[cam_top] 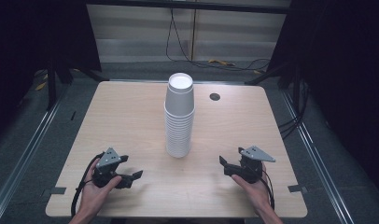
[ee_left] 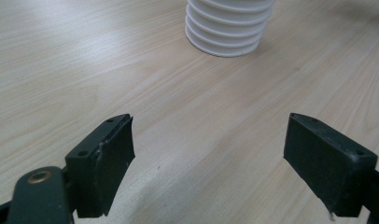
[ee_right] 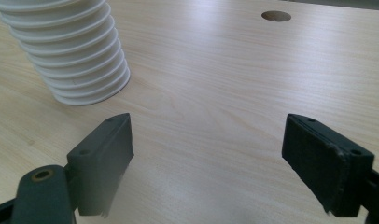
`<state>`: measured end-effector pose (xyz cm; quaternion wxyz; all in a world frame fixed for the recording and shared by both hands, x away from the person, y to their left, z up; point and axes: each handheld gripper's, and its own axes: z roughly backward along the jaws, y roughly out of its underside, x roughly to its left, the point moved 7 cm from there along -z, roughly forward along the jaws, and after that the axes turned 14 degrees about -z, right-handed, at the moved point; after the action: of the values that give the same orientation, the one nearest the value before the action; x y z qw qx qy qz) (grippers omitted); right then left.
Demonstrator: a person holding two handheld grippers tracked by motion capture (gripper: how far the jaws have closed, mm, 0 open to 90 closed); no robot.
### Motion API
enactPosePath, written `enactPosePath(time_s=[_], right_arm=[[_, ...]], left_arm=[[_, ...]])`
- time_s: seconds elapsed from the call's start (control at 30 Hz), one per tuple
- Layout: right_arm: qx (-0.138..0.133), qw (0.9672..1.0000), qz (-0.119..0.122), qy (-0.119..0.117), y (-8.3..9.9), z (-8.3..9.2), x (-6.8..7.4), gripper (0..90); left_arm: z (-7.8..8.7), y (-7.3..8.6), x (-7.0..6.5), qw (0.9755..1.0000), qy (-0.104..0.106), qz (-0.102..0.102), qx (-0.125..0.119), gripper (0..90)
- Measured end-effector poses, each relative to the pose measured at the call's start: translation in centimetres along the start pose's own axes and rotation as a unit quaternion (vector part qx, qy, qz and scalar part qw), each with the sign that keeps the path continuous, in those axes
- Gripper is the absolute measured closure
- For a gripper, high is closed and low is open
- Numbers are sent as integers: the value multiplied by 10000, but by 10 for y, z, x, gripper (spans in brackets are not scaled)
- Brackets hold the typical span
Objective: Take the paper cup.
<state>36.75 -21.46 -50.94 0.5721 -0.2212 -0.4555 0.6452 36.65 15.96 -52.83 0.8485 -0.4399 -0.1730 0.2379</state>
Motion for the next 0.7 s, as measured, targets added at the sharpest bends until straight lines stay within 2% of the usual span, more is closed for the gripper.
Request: enactPosePath(time_s=[0.1, 0.13, 0.23, 0.4, 0.47, 0.7], right_arm=[[33, 10000, -42, -40, 0, -1, 0, 163], [65, 9998, -152, -98, 0, 0, 0, 162], [58, 9998, -143, -125, 0, 0, 0, 163], [-22, 9996, -178, -226, -3, -1, 4, 163], [-94, 9994, -112, -312, -7, 1, 9, 163], [-44, 9986, 20, -535, -11, 5, 16, 160]], left_arm=[[1, 0, 2, 10000, -22, 50, -6, 159], [1, 0, 1, 10000, -1, 71, -25, 159], [2, 1, 2, 10000, 8, 43, -27, 159], [3, 1, 6, 9997, 32, 208, -88, 159], [3, 2, 10, 9996, -53, 267, -76, 159], [1, 3, 8, 9999, 11, 147, 11, 159]])
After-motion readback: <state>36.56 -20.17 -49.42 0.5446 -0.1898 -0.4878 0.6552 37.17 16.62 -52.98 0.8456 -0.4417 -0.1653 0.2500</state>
